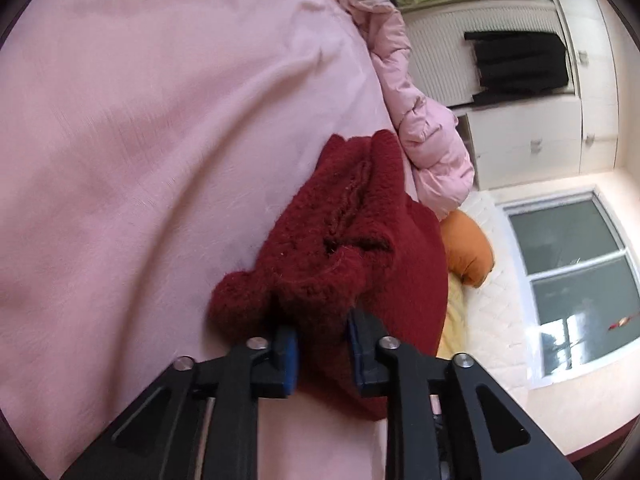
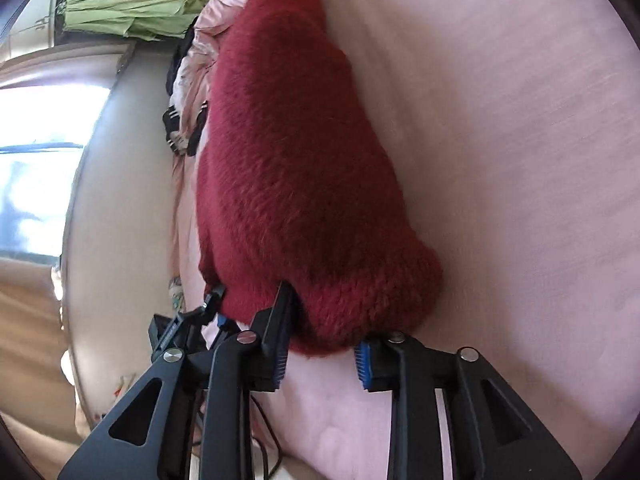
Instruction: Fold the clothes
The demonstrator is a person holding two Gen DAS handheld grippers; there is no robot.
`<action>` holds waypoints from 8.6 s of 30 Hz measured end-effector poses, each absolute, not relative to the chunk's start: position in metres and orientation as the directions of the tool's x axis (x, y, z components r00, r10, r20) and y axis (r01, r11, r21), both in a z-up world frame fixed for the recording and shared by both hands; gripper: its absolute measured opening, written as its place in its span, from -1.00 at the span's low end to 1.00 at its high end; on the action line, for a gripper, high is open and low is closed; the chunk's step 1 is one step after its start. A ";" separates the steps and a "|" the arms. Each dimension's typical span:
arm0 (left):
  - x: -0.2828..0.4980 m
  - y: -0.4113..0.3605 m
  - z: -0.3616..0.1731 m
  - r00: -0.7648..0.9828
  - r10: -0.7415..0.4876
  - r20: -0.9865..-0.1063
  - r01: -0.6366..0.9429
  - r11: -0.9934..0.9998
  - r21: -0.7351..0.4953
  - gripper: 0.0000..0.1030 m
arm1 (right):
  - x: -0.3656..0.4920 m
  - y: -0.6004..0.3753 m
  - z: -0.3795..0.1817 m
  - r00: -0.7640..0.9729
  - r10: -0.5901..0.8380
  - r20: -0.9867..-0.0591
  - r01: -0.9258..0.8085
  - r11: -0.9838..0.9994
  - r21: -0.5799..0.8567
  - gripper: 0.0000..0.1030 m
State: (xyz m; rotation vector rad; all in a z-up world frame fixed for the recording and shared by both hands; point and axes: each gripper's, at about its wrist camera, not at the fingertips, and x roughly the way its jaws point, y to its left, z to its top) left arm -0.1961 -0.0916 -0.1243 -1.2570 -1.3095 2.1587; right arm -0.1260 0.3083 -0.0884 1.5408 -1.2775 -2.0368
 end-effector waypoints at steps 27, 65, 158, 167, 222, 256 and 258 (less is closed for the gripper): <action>-0.200 -0.041 -0.101 -0.651 0.476 -0.592 0.094 -0.723 -0.685 -0.65 | -0.244 0.266 -0.040 -0.453 -0.386 -0.804 0.000 -0.901 0.433 -0.29; -0.080 -0.056 -0.030 -0.702 0.291 -0.650 0.177 -0.813 -0.555 0.58 | -0.056 0.196 0.022 -0.681 -0.031 -0.731 -0.076 -0.991 0.113 0.69; -0.165 -0.077 -0.123 -0.702 0.437 -0.562 0.358 -0.465 -0.809 -0.61 | -0.093 0.303 -0.120 -0.712 -0.574 -0.404 -0.370 -0.182 0.911 -0.60; -0.150 -0.083 -0.101 -0.741 0.405 -0.536 0.349 -0.449 -0.822 0.31 | -0.070 0.296 -0.089 -0.678 -0.652 -0.340 -0.251 -0.229 0.940 -0.25; -0.171 -0.038 -0.079 -0.614 0.167 -0.772 0.335 -0.830 -0.447 0.68 | -0.245 0.210 -0.012 -0.630 -0.258 -0.733 0.108 -0.963 0.246 0.69; -0.022 -0.063 0.051 -0.749 0.293 -0.594 -0.167 -0.951 -0.259 0.73 | 0.017 0.211 0.055 -0.780 0.061 -0.623 -0.190 -0.971 0.143 0.88; -0.013 -0.036 0.041 -0.756 0.206 -0.621 -0.184 -0.978 -0.100 0.73 | 0.021 0.199 0.046 -0.764 0.055 -0.643 -0.163 -0.980 0.110 0.88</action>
